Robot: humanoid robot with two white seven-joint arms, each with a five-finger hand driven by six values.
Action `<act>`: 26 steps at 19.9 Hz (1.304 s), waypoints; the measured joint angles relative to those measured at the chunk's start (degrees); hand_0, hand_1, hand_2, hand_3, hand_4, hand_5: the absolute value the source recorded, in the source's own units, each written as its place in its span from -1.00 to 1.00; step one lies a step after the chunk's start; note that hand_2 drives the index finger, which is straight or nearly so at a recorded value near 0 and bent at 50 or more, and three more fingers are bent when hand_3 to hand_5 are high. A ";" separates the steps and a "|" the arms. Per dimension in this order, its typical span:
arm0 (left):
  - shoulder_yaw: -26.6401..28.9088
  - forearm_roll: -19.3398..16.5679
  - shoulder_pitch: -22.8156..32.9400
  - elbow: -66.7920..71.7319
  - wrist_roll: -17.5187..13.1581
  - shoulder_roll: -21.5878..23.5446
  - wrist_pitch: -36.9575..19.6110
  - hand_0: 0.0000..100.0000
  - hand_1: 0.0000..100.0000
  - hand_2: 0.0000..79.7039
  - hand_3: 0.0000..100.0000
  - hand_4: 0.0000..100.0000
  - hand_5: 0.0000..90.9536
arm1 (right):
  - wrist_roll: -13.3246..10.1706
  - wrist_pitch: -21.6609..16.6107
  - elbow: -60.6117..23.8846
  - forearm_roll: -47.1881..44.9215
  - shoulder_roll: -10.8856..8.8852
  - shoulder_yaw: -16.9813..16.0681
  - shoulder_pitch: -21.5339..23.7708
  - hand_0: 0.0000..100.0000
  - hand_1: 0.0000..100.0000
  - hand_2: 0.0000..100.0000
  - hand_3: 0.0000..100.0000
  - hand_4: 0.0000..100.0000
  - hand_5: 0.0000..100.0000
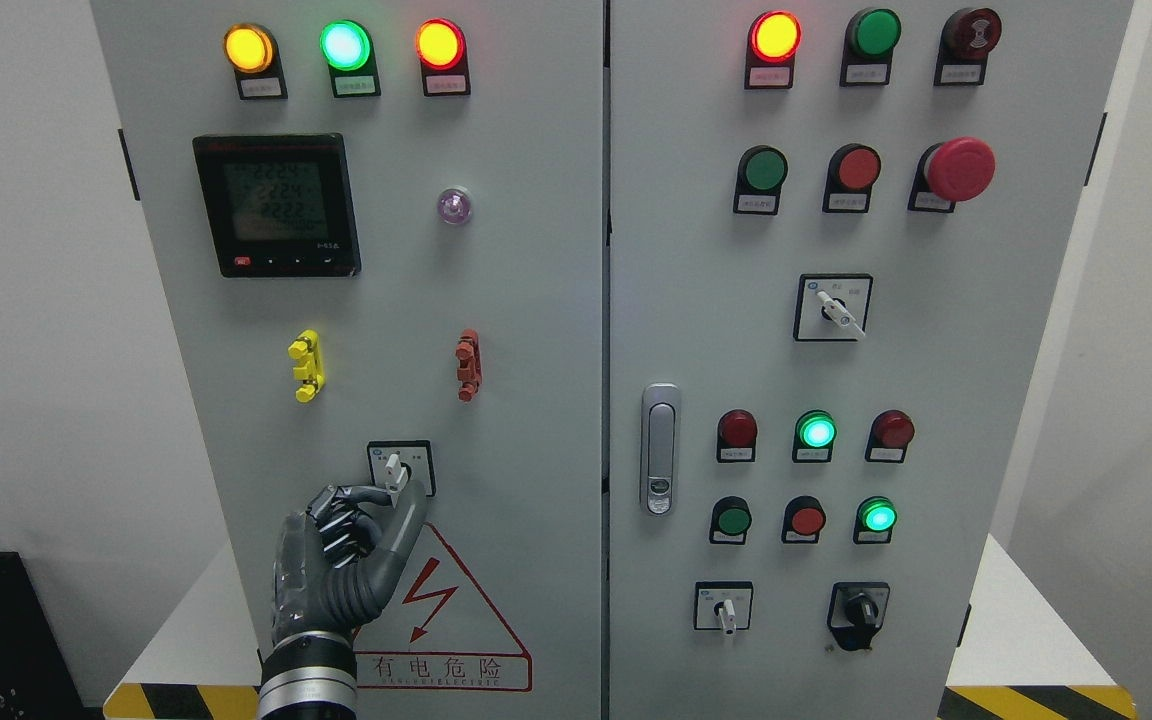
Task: Turn on light switch 1
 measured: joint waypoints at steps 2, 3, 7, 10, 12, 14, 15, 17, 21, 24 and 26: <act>0.04 -0.01 -0.11 0.08 0.01 -0.02 0.03 -0.63 0.23 0.42 0.88 0.85 0.89 | 0.00 0.00 0.00 0.00 0.00 0.00 0.00 -0.39 -1.00 -1.00 -1.00 -1.00 -1.00; 0.06 -0.03 -0.17 0.14 0.01 -0.04 0.05 -0.63 0.23 0.42 0.88 0.85 0.89 | 0.00 0.00 0.00 0.00 0.00 0.00 0.00 -0.39 -1.00 -1.00 -1.00 -1.00 -1.00; 0.11 -0.04 -0.50 0.33 0.02 -0.07 0.10 -0.62 0.22 0.44 0.88 0.86 0.89 | 0.00 0.00 0.00 0.00 0.00 0.00 0.00 -0.39 -1.00 -1.00 -1.00 -1.00 -1.00; 0.14 -0.05 -0.66 0.51 0.04 -0.09 0.11 -0.62 0.21 0.44 0.88 0.86 0.89 | 0.00 0.00 0.00 0.00 0.00 0.00 -0.01 -0.39 -1.00 -1.00 -1.00 -1.00 -1.00; 0.16 -0.06 -0.74 0.62 0.05 -0.09 0.11 -0.62 0.20 0.45 0.88 0.86 0.89 | 0.00 0.00 0.00 0.00 0.00 0.00 -0.02 -0.39 -1.00 -1.00 -1.00 -1.00 -1.00; 0.18 -0.07 -0.80 0.72 0.05 -0.10 0.11 -0.62 0.19 0.46 0.89 0.86 0.89 | 0.00 0.00 0.00 0.00 0.00 0.00 -0.02 -0.39 -1.00 -1.00 -1.00 -1.00 -1.00; 0.19 -0.07 -0.82 0.75 0.05 -0.10 0.11 -0.62 0.19 0.46 0.89 0.87 0.89 | 0.00 0.00 0.00 0.00 0.00 0.00 -0.02 -0.39 -1.00 -1.00 -1.00 -1.00 -1.00; 0.20 -0.07 -0.84 0.84 0.06 -0.10 0.11 -0.61 0.18 0.47 0.89 0.87 0.89 | 0.00 0.00 0.00 0.00 0.00 0.00 -0.02 -0.39 -1.00 -1.00 -1.00 -1.00 -1.00; 0.21 -0.07 -0.93 0.96 0.07 -0.11 0.11 -0.61 0.17 0.48 0.89 0.87 0.89 | 0.00 0.00 0.00 0.00 0.00 0.00 -0.02 -0.38 -1.00 -1.00 -1.00 -1.00 -1.00; 0.22 -0.06 -0.97 1.04 0.12 -0.11 0.11 -0.60 0.16 0.49 0.89 0.87 0.89 | 0.00 0.00 0.00 0.00 0.00 0.00 -0.02 -0.38 -1.00 -1.00 -1.00 -1.00 -1.00; 0.22 -0.06 -1.00 1.06 0.12 -0.11 0.10 -0.60 0.15 0.49 0.89 0.87 0.89 | 0.00 0.00 0.00 0.00 0.00 0.00 -0.02 -0.38 -1.00 -1.00 -1.00 -1.00 -1.00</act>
